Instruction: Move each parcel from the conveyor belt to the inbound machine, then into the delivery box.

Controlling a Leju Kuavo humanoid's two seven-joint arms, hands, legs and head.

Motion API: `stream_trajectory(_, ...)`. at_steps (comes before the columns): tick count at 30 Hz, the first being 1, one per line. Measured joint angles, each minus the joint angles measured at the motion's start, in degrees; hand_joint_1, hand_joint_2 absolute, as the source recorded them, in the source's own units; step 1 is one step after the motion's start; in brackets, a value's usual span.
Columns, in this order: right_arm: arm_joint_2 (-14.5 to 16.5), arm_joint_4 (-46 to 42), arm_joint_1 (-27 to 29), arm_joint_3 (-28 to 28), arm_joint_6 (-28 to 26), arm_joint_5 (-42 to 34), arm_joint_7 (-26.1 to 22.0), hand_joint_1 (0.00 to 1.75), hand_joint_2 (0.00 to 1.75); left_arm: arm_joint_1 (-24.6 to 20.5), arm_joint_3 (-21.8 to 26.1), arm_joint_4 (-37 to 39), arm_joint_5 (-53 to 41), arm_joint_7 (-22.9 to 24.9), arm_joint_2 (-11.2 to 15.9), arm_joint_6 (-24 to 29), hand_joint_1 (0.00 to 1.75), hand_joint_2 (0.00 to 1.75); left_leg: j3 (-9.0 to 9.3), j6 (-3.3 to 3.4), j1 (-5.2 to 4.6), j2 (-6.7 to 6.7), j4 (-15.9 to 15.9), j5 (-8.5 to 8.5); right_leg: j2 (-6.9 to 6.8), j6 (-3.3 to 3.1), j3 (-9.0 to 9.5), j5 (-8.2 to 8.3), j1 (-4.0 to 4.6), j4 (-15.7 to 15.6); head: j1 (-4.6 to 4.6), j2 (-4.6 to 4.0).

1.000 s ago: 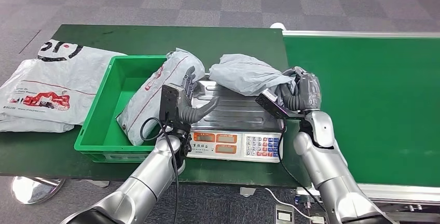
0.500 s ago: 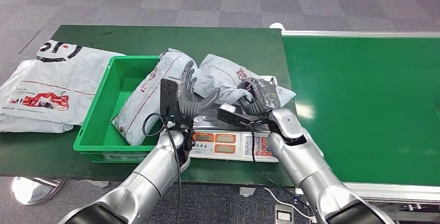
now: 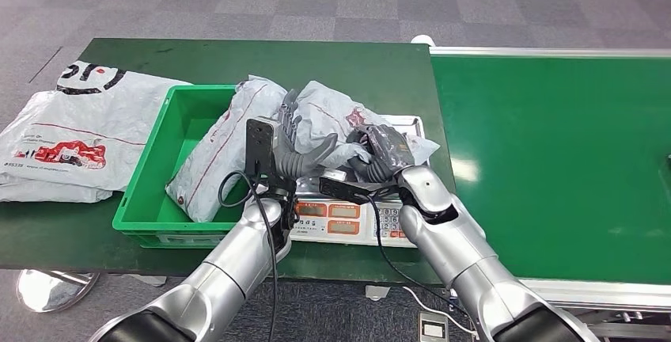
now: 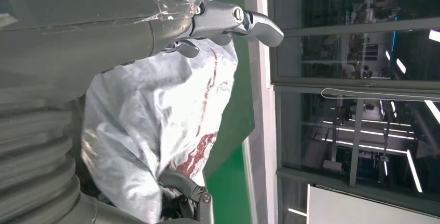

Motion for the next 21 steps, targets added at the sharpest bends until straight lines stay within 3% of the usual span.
stream_trajectory(7, -0.11, -0.78, 1.11, 0.87, -3.5, -0.71, -0.93, 0.0, 1.75, -0.11, -0.72, -0.47, 0.5, -0.21, -0.02, 0.99, 0.0, 1.75, 0.01, 0.0, 0.0, 0.0, 0.0, 0.0, 0.0, 0.0, -0.02, 0.0, 0.0, 0.0, 0.0, 0.0)
stream_trajectory(12, -1.3, -1.95, 3.4, 0.86, -11.45, -6.47, -4.46, 0.0, 1.75, -0.13, -2.07, -0.8, 0.83, -1.13, -0.01, 3.03, 0.0, 1.75, 0.0, 0.0, -0.01, -0.02, 0.01, -0.01, -0.02, 0.0, -0.01, 0.0, -0.01, -0.02, 0.0, 0.0)
stream_trajectory(15, -1.89, -3.33, 5.08, 0.28, -12.45, -16.67, -9.4, 0.0, 1.75, -0.37, -3.37, -0.67, -1.1, -0.63, 0.1, 5.06, 0.0, 1.75, 0.0, -0.01, -0.02, 0.0, 0.01, -0.03, 0.01, 0.01, -0.02, 0.0, -0.02, -0.03, 0.0, 0.0)
stream_trajectory(18, -2.16, -5.85, 6.72, -1.7, -7.7, -33.0, -14.32, 0.0, 1.75, -1.18, -5.57, -0.12, -4.81, 1.13, 0.36, 6.69, 0.0, 1.75, 0.0, -0.01, -0.02, -0.02, 0.01, -0.03, -0.01, 0.01, -0.02, -0.01, -0.02, -0.03, 0.0, 0.0)
stream_trajectory(21, -2.66, -8.24, 7.82, -4.2, -2.43, -44.11, -15.94, 0.0, 1.75, -2.35, -7.8, 0.54, -7.59, 3.63, 0.67, 5.67, 0.0, 1.75, 0.0, -0.01, -0.01, -0.01, 0.01, -0.03, 0.0, 0.01, -0.02, 0.0, -0.02, -0.03, 0.0, 0.0)
